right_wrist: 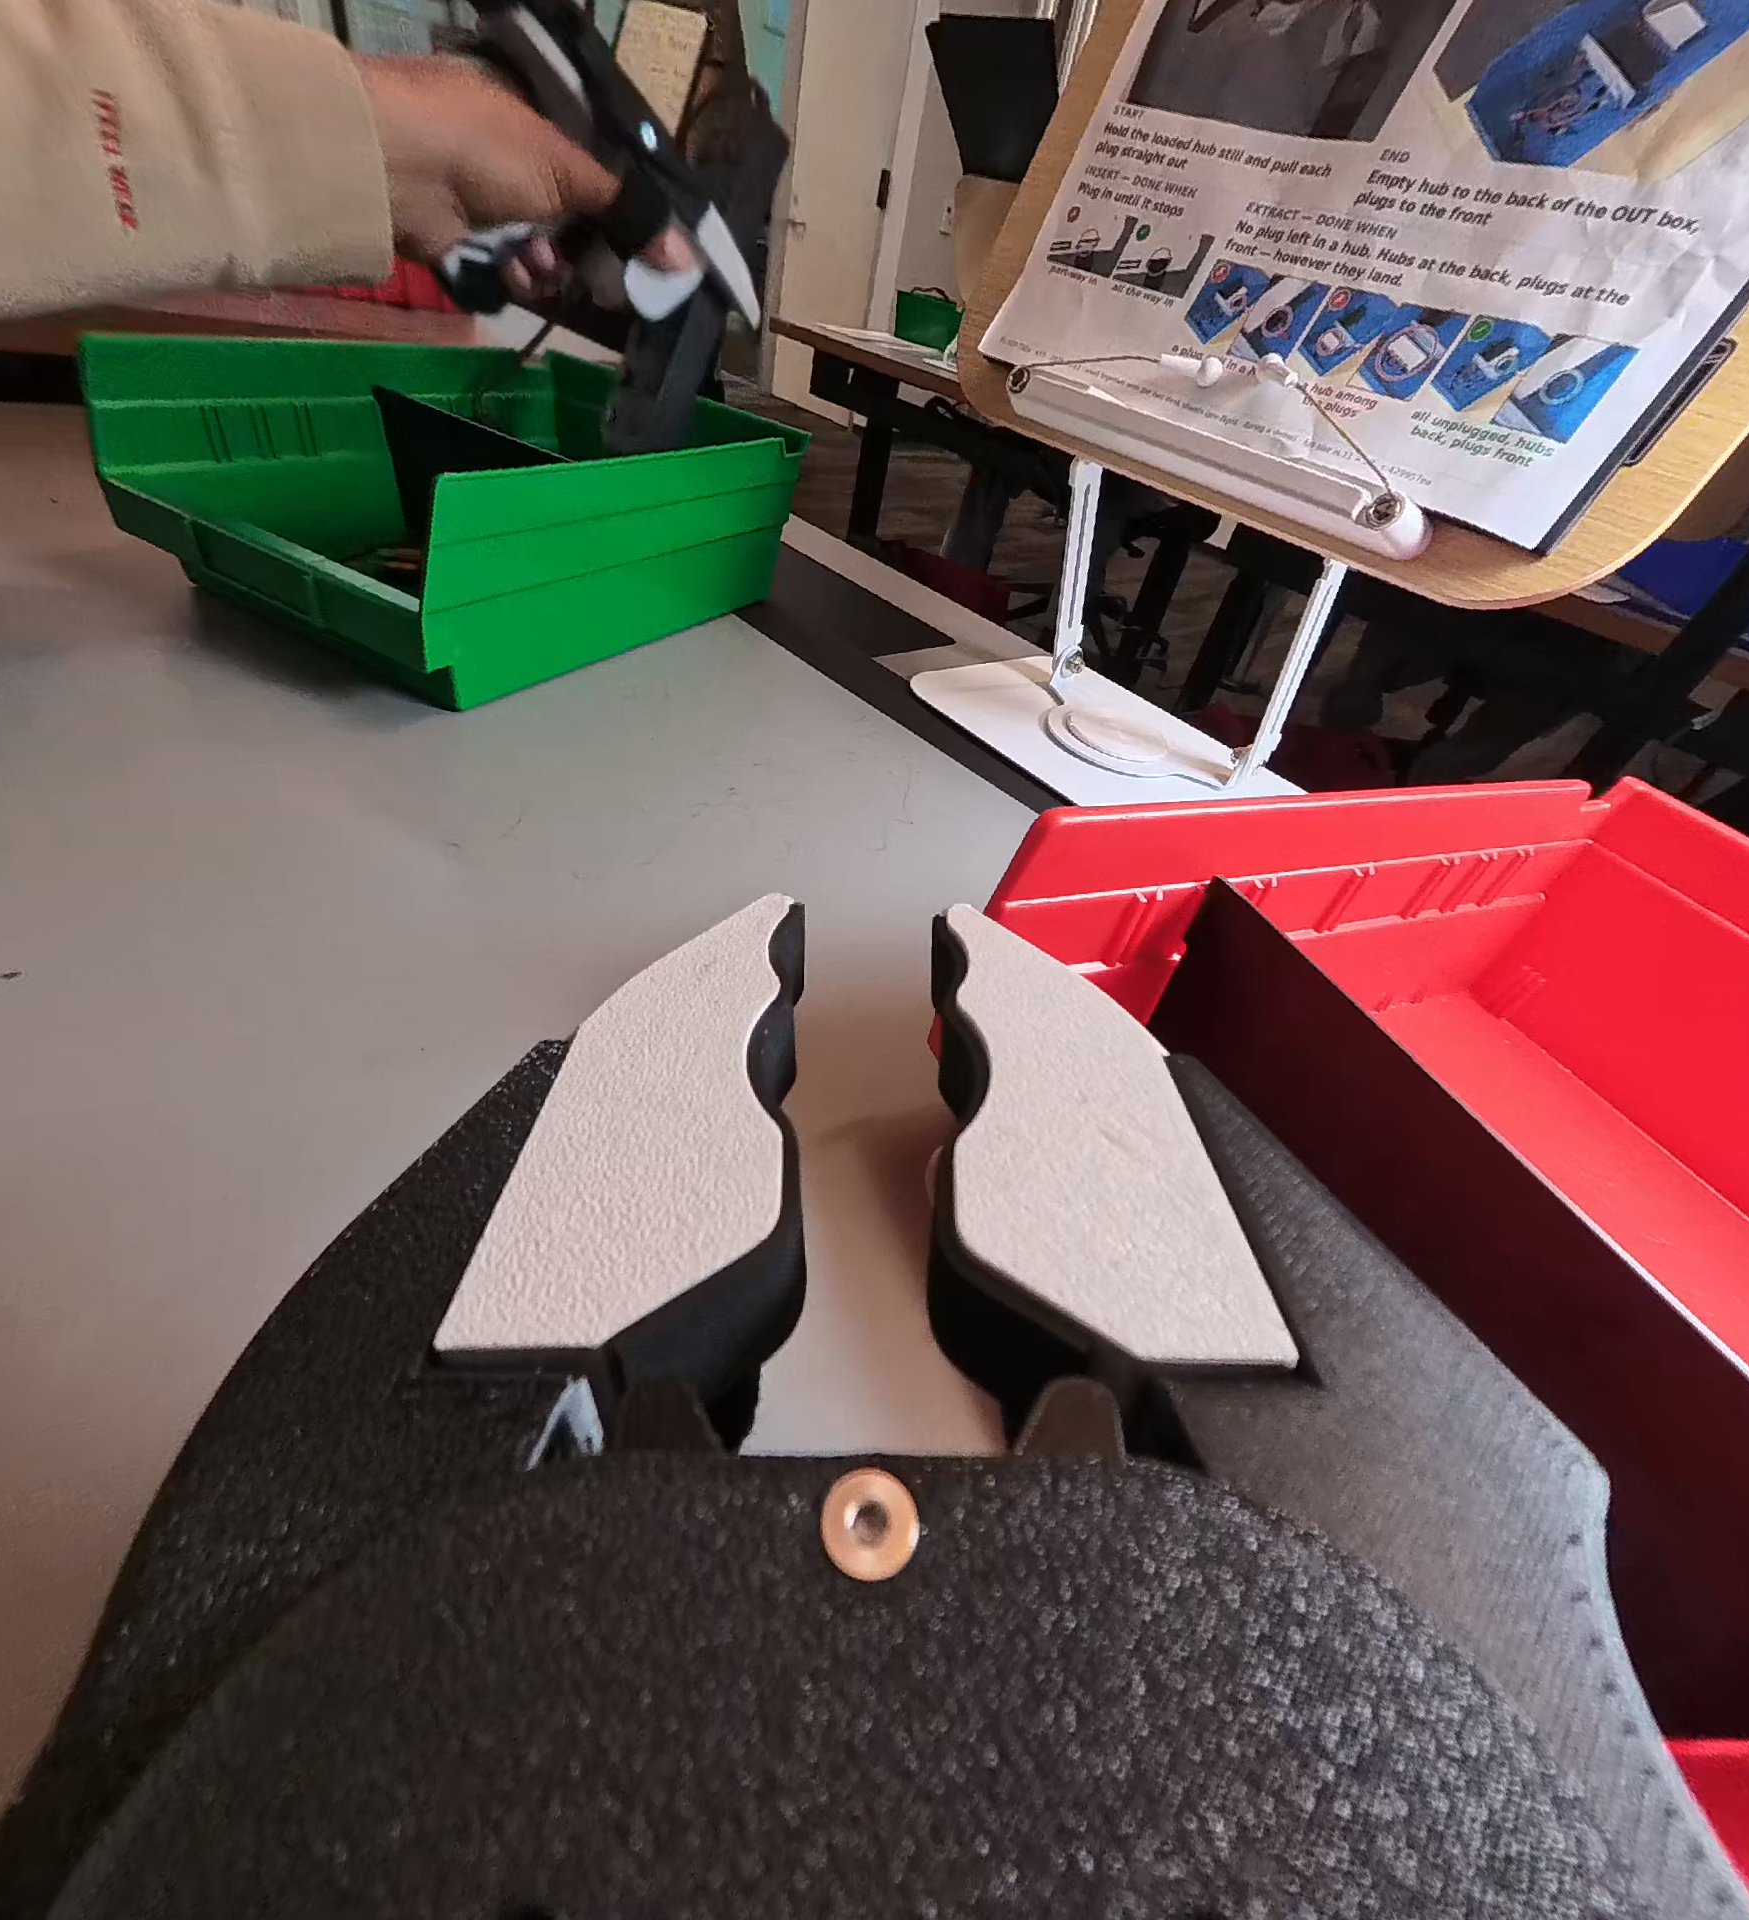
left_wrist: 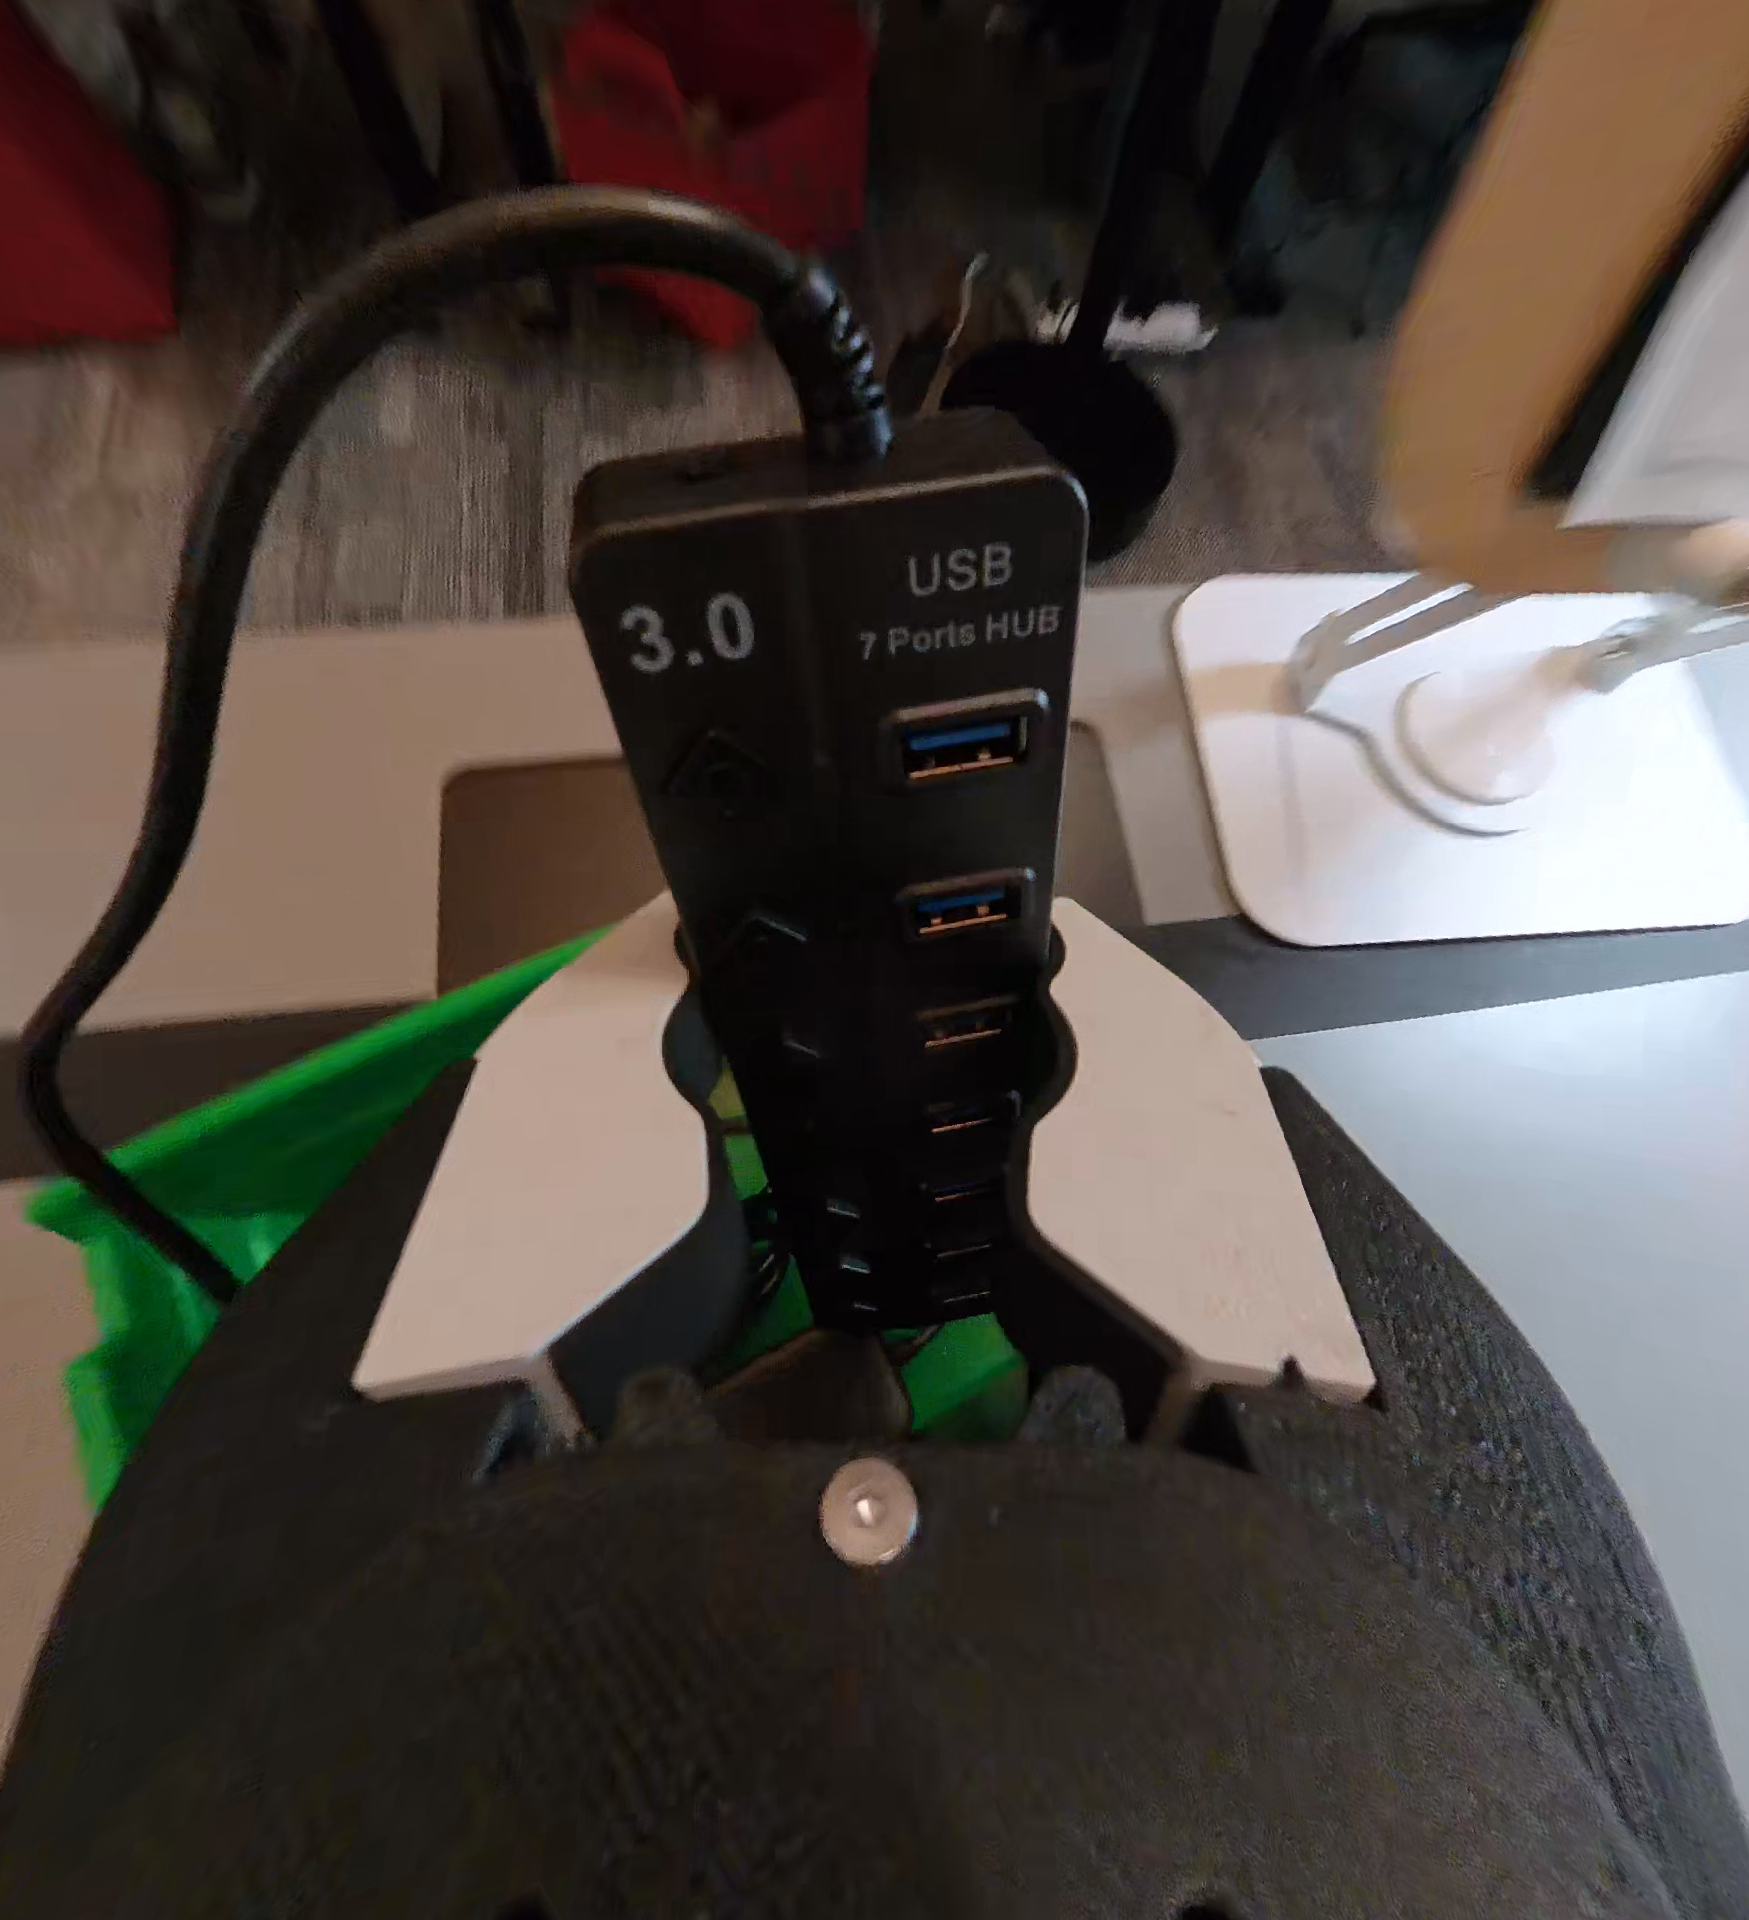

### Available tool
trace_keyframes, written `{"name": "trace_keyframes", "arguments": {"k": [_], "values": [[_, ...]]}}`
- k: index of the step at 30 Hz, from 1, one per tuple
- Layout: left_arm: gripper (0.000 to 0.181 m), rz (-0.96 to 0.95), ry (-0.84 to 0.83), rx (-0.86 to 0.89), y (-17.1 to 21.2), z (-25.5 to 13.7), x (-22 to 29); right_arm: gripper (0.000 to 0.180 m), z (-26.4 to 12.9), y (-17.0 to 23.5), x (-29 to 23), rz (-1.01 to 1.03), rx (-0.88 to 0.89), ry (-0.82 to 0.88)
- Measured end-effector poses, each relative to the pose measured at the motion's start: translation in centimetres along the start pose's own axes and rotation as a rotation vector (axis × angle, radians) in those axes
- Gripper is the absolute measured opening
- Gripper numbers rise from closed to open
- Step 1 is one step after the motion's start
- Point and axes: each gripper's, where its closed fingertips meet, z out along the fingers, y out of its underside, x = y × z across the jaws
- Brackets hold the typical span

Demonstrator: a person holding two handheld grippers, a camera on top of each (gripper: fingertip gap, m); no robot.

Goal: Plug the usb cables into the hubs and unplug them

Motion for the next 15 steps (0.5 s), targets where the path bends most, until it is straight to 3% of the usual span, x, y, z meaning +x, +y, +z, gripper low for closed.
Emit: {"name": "trace_keyframes", "arguments": {"k": [7, 15], "values": [[0.058, 0.268, 0.179, 0.213, -5.8, -11.1, 6.8, 0.023, 0.4, 0.0, 0.0, 0.012, 0.006, 0.001], [0.058, 0.606, 0.378, 0.375, -6.5, -23.2, 18.5, 0.024, 0.7, -3.0, -0.5, 0.03, 0.082, 0.003]]}}
